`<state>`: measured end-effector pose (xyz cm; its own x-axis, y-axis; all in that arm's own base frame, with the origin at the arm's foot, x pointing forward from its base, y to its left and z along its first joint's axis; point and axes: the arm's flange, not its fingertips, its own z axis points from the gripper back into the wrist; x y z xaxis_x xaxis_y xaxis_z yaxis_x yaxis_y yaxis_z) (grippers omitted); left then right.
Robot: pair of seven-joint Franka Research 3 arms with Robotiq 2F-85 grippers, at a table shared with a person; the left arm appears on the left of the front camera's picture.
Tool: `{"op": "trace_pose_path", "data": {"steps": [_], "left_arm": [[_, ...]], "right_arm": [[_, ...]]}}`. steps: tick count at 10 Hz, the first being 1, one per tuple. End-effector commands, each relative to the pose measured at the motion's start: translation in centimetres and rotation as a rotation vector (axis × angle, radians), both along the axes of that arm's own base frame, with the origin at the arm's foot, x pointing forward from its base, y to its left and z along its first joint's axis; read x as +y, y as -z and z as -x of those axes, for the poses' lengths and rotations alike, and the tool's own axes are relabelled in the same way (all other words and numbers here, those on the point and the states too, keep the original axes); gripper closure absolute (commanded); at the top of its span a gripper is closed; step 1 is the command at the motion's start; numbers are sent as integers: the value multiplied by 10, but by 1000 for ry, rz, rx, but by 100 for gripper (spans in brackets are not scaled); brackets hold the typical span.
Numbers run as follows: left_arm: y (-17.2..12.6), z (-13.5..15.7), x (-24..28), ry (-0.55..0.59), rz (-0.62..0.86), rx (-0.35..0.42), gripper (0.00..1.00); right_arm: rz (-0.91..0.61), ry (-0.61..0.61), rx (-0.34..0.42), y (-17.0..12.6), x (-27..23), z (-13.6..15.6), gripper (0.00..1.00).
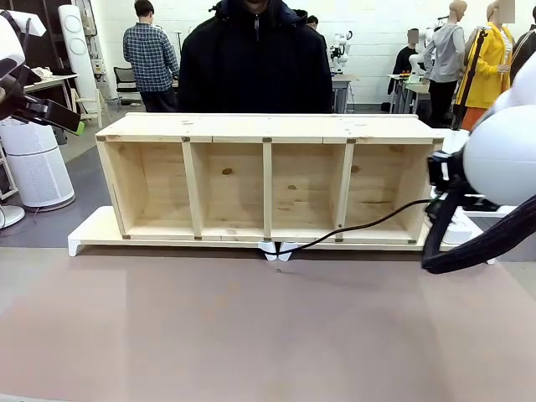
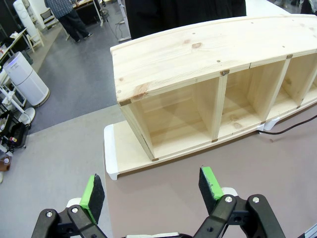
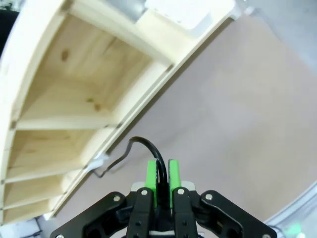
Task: Perform cable management.
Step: Pull the grasped Power Cable to the location of the Power Strip.
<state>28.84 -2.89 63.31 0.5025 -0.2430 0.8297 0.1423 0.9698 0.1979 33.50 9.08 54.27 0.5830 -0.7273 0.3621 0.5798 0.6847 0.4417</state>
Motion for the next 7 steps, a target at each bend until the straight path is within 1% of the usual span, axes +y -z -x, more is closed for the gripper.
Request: {"op": "trace_pose_path", "data": {"steps": [1, 2, 4, 5, 7], "left_arm": [[0, -2, -1, -1, -2, -10, 0], [0, -2, -1, -1, -2, -10, 0], [0, -2, -1, -1, -2, -10, 0], [0, -2, -1, -1, -2, -10, 0], [0, -2, -1, -1, -2, -10, 0]], "right_arm": [[115, 22, 30, 45, -54, 36, 88], [181, 32, 47, 41, -67, 28, 88], [303, 33, 24, 34, -83, 2, 88], [340, 24, -8, 31, -86, -12, 88], [396, -31, -85, 29, -87, -43, 88]]}}
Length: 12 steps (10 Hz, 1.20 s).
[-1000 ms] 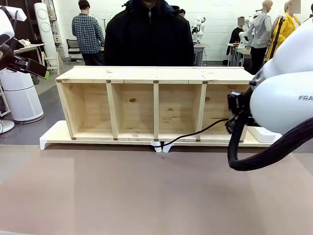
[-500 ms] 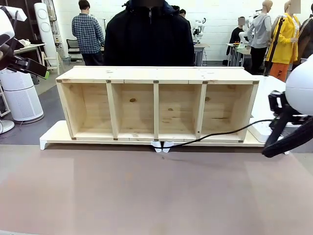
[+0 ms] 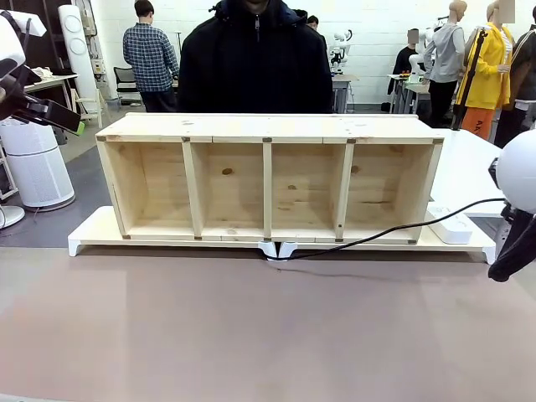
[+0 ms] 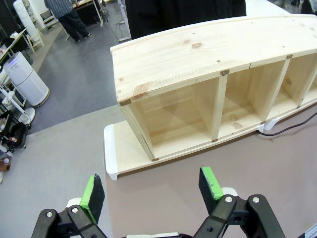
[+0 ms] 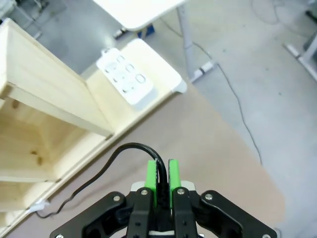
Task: Perform cable management.
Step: Pull the grasped Power Cable to the location of the Power Strip.
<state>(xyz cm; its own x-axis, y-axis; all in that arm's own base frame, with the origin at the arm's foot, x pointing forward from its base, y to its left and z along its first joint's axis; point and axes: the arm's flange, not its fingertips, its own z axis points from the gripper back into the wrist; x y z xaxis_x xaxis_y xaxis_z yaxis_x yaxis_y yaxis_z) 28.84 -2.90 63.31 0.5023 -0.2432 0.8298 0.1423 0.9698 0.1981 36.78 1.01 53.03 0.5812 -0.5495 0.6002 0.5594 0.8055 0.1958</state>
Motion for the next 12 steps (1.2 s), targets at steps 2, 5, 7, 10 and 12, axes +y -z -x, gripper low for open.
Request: {"op": "trace_pose_path", "data": {"steps": [2, 5, 7, 10, 12], "left_arm": [[0, -2, 0, -1, -2, -10, 0], [0, -2, 0, -1, -2, -10, 0], [0, -2, 0, -1, -2, -10, 0], [0, -2, 0, -1, -2, -10, 0], [0, -2, 0, -1, -2, -10, 0]], "right_arm": [[83, -28, -91, 12, -9, -42, 88], [116, 39, -92, -10, -20, -66, 88], [99, 55, -125, -23, -27, -76, 88], [83, 11, -105, -19, -27, -65, 88], [83, 11, -105, -19, -27, -65, 88]]}}
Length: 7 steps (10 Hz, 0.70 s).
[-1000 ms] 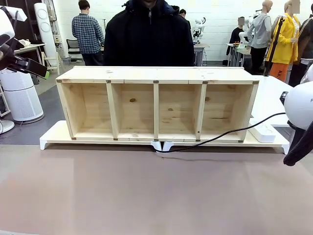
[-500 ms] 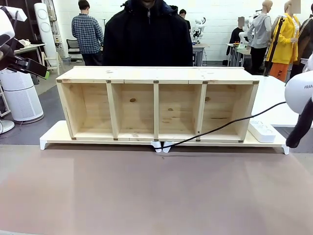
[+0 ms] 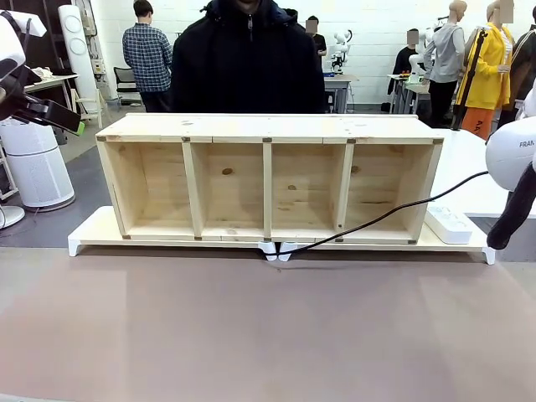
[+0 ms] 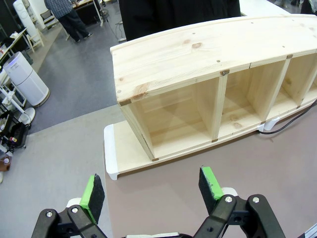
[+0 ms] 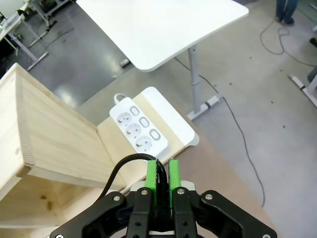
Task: Perform cable management.
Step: Pull the grasped Power Cable to the location of the Power Strip.
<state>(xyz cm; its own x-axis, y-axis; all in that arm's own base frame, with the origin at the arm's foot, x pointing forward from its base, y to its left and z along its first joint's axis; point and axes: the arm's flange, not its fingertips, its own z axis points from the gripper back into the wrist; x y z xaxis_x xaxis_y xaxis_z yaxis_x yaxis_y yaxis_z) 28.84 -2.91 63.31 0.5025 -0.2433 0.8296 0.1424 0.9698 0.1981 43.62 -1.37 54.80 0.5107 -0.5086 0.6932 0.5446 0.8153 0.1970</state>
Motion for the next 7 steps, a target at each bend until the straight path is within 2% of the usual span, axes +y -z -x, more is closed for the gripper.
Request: {"op": "trace_pose_path", "data": {"steps": [1, 2, 4, 7], "left_arm": [[0, -2, 0, -1, -2, -10, 0], [0, -2, 0, -1, -2, -10, 0], [0, -2, 0, -1, -2, -10, 0], [0, -2, 0, -1, -2, -10, 0]], "right_arm": [[14, 5, -2, -1, -4, 3, 88], [0, 0, 0, 0, 0, 0, 88], [99, -204, 7, -11, -16, -28, 88], [212, -318, 8, -23, -35, -54, 88]]}}
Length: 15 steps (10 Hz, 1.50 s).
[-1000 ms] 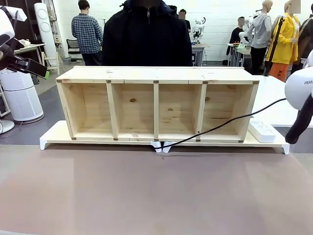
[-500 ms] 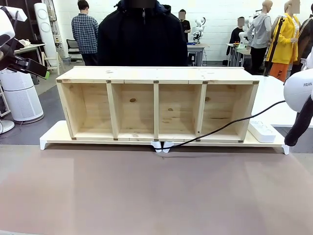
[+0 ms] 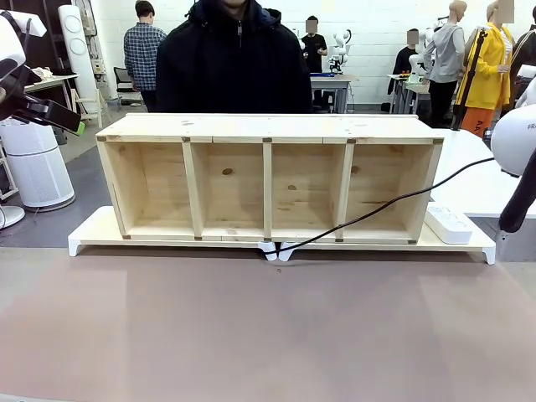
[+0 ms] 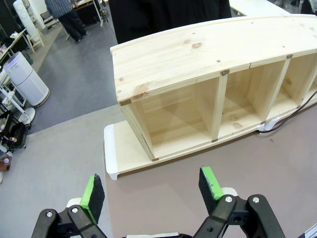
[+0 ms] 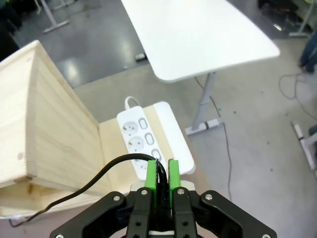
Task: Perform cable management.
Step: Pull the grasped Power Cable to the location of the Power Strip, then release the Power Cable when the human grasps it.
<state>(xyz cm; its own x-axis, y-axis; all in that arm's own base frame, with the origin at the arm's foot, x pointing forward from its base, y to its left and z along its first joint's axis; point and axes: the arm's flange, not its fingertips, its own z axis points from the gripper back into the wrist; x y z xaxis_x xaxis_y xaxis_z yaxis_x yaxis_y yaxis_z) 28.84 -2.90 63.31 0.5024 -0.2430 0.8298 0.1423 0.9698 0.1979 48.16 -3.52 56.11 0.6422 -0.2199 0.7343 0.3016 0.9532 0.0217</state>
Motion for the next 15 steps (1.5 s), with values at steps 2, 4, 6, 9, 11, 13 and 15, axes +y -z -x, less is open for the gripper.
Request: {"op": "trace_pose_path", "data": {"steps": [2, 4, 6, 9, 11, 13, 15], "left_arm": [[0, -2, -1, -1, -2, -10, 0], [0, -2, -1, -1, -2, -10, 0], [0, -2, -1, -1, -2, -10, 0], [0, -2, -1, -1, -2, -10, 0], [0, -2, -1, -1, -2, -10, 0], [0, -2, -1, -1, -2, -10, 0], [0, -2, -1, -1, -2, -10, 0]], "right_arm": [[68, -119, -15, -12, -14, -20, 88], [57, -200, -9, -17, -7, -32, 88], [21, -234, -18, -16, -5, -43, 88], [-12, -233, -30, -17, -6, -50, 88], [-28, -229, -43, -17, -6, -51, 88], [-13, -205, -5, -12, 5, -45, 88], [-13, -205, -5, -12, 5, -45, 88]]}}
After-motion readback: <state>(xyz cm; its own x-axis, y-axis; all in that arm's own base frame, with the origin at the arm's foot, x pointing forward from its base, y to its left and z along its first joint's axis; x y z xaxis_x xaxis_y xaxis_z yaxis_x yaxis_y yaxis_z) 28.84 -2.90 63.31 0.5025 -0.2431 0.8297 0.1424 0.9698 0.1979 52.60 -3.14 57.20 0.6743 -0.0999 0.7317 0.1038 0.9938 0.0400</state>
